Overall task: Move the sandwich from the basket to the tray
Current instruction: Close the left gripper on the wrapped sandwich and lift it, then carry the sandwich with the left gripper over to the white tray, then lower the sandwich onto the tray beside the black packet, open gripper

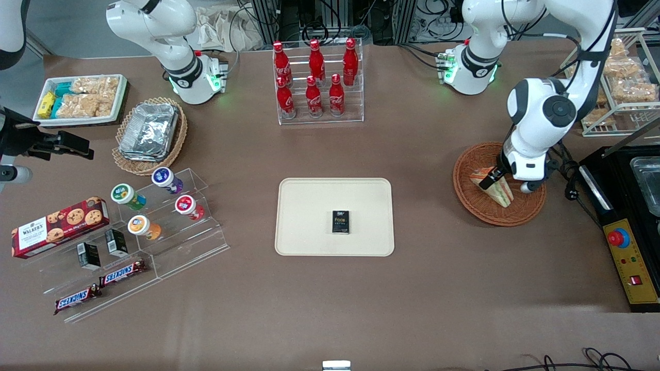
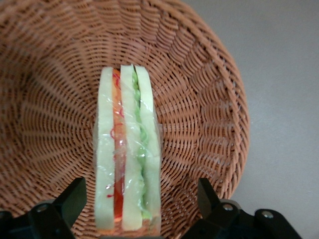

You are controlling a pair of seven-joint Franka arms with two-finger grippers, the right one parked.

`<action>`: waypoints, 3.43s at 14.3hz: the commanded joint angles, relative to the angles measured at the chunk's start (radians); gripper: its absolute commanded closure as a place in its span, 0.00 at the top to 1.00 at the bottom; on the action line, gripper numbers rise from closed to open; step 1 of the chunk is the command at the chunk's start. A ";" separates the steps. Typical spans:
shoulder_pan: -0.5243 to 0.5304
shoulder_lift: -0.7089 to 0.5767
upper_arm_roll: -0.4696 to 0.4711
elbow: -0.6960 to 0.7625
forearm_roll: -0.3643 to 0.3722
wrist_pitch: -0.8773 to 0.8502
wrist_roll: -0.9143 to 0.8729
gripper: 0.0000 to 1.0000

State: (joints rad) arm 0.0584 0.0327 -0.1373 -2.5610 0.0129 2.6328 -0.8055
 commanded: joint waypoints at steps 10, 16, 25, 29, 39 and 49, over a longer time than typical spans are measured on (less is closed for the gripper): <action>0.000 -0.078 -0.004 0.050 0.065 -0.109 0.050 0.00; -0.005 -0.108 -0.007 0.478 0.044 -0.705 0.332 0.00; -0.069 0.075 -0.206 1.021 -0.086 -1.039 0.325 0.00; -0.094 0.145 -0.297 1.024 -0.163 -0.881 0.289 0.00; -0.245 0.302 -0.304 0.750 -0.019 -0.379 0.158 0.00; -0.264 0.504 -0.298 0.673 0.185 -0.154 0.169 0.00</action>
State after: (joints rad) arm -0.2042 0.5087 -0.4371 -1.9036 0.1636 2.4613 -0.6350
